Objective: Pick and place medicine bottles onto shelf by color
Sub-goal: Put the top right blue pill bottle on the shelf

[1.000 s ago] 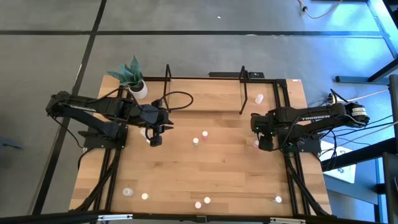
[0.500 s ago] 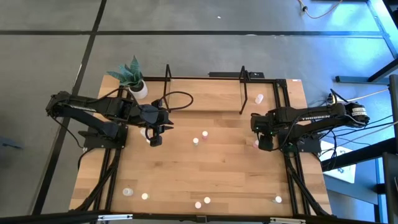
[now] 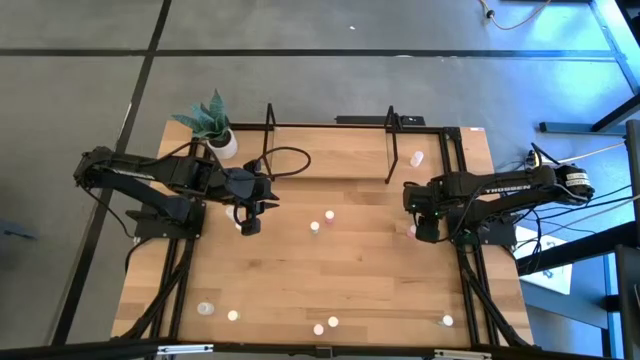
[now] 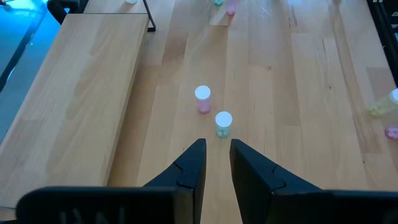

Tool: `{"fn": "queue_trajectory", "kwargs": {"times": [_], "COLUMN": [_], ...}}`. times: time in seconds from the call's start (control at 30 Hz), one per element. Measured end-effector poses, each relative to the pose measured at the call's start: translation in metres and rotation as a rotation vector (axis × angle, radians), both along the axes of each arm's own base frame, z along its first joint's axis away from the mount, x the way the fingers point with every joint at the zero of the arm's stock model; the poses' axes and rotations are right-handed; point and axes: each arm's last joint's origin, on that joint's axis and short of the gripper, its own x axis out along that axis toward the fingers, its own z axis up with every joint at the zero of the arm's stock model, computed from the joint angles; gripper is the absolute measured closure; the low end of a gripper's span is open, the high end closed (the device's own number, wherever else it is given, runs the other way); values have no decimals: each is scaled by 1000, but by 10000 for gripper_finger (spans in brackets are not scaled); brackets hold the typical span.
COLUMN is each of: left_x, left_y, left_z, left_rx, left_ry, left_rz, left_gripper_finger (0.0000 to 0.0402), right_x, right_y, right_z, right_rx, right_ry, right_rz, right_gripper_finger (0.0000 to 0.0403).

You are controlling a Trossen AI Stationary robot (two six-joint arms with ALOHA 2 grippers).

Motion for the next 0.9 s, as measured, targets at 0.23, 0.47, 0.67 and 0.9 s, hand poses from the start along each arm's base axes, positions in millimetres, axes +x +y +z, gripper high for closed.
{"fn": "queue_trajectory", "kwargs": {"times": [0.23,0.47,0.67,0.9], "left_x": [0,0,0,0], "left_y": [0,0,0,0], "left_z": [0,0,0,0], "left_rx": [0,0,0,0], "left_ry": [0,0,0,0], "left_rz": [0,0,0,0], "left_gripper_finger": [335,335,335,335], "right_x": [0,1,5,10], "right_y": [0,-5,-10,-18], "right_z": [0,10,24,56], "right_rx": [-13,-34,-24,-11], "right_ry": [6,16,-13,-59], "right_rz": [-10,-50,-88,-137], "right_gripper_finger": [279,279,279,279]}}
